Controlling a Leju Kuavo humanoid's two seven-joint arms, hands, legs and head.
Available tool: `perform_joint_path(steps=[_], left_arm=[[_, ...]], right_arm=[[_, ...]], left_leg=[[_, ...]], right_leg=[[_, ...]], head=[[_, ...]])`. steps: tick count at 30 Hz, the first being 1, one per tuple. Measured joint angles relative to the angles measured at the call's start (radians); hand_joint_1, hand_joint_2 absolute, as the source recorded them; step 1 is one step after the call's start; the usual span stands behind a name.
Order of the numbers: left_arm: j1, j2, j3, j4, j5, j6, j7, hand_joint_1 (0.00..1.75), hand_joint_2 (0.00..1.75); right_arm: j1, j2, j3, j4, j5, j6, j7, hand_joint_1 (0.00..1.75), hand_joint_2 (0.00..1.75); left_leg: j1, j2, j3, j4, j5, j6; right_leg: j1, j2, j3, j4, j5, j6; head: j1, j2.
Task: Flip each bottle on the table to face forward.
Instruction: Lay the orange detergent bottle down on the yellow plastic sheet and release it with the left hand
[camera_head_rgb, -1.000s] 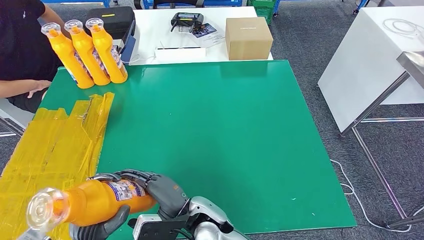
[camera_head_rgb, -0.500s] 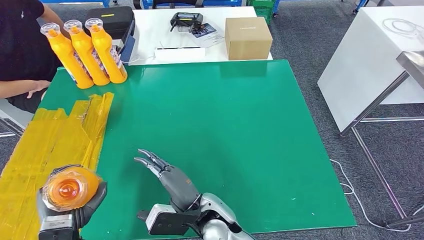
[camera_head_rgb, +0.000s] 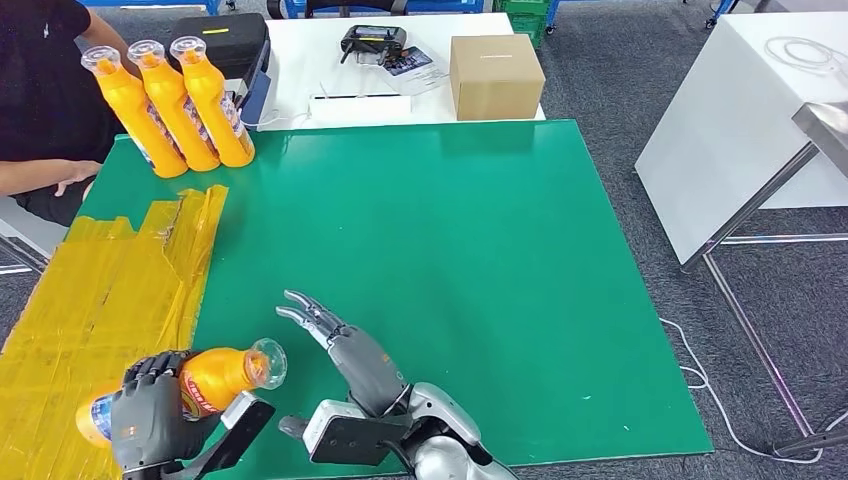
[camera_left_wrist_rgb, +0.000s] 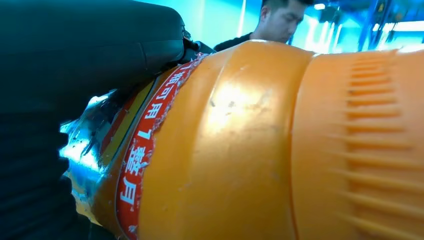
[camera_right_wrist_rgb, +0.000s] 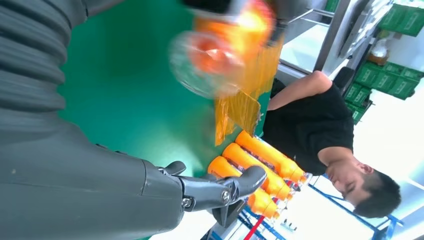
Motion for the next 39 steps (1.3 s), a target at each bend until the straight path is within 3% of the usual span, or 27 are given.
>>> perform_joint_path(steps=[3,6,8,13,21,25,29,39], left_arm=[[-0.006,0.053,0.001,0.075,-0.089,0.007,0.125,1.75,1.75],[-0.006,0.149,-0.051,0.133,-0.110,0.006,0.331,1.75,1.75],[-0.006,0.216,-0.106,0.161,-0.114,0.004,0.423,1.75,1.75],[-0.007,0.308,-0.200,0.199,-0.118,-0.007,0.485,1.75,1.75],[-0.023,0.369,-0.253,0.220,-0.119,-0.035,0.501,1.75,1.75],[-0.026,0.379,-0.263,0.229,-0.119,-0.041,0.510,0.00,1.75],[-0.036,0.405,-0.293,0.244,-0.119,-0.038,0.555,0.00,0.00],[-0.062,0.448,-0.339,0.265,-0.119,-0.062,0.590,0.00,0.00]], right_arm=[[-0.002,0.001,0.000,-0.003,-0.010,0.007,0.004,0.00,1.75],[-0.006,0.000,0.000,-0.003,-0.018,0.010,0.007,0.00,1.75],[-0.010,0.000,0.000,-0.003,-0.021,0.010,0.009,0.00,1.75],[-0.014,0.000,0.000,-0.003,-0.026,0.011,0.011,0.00,1.75],[-0.019,0.001,0.001,-0.003,-0.029,0.012,0.011,0.00,1.75],[-0.022,0.001,0.001,-0.003,-0.030,0.012,0.011,0.00,1.75],[-0.029,0.001,0.002,-0.003,-0.034,0.016,0.012,0.00,1.75],[-0.037,0.002,0.004,-0.003,-0.043,0.029,0.013,0.00,1.75]], left_leg=[[0.000,0.000,0.000,0.000,0.000,0.000],[0.001,0.000,0.000,0.000,0.000,0.000],[0.001,0.000,0.000,0.000,0.000,0.000],[0.000,0.000,0.000,0.000,0.000,0.000],[-0.001,-0.001,0.001,0.000,0.000,0.000],[0.000,-0.001,0.002,0.000,0.000,0.000],[0.000,-0.001,0.002,0.000,0.000,0.000],[0.000,-0.001,0.003,0.000,0.000,0.000]], right_leg=[[0.000,0.000,0.000,0.000,0.000,0.000],[0.000,0.000,-0.001,0.000,0.000,0.000],[0.000,0.000,-0.001,0.000,0.000,0.000],[0.000,0.000,0.000,0.000,0.000,0.000],[-0.001,0.000,0.002,0.000,0.000,0.000],[0.000,0.000,0.002,0.000,0.000,0.000],[0.000,0.000,0.003,0.000,0.000,0.000],[0.000,-0.001,0.004,0.000,0.000,0.000]], head=[[0.000,0.000],[0.000,0.000],[0.000,0.000],[0.000,0.000],[0.000,0.000],[0.000,0.000],[0.000,0.000],[0.000,0.000]])
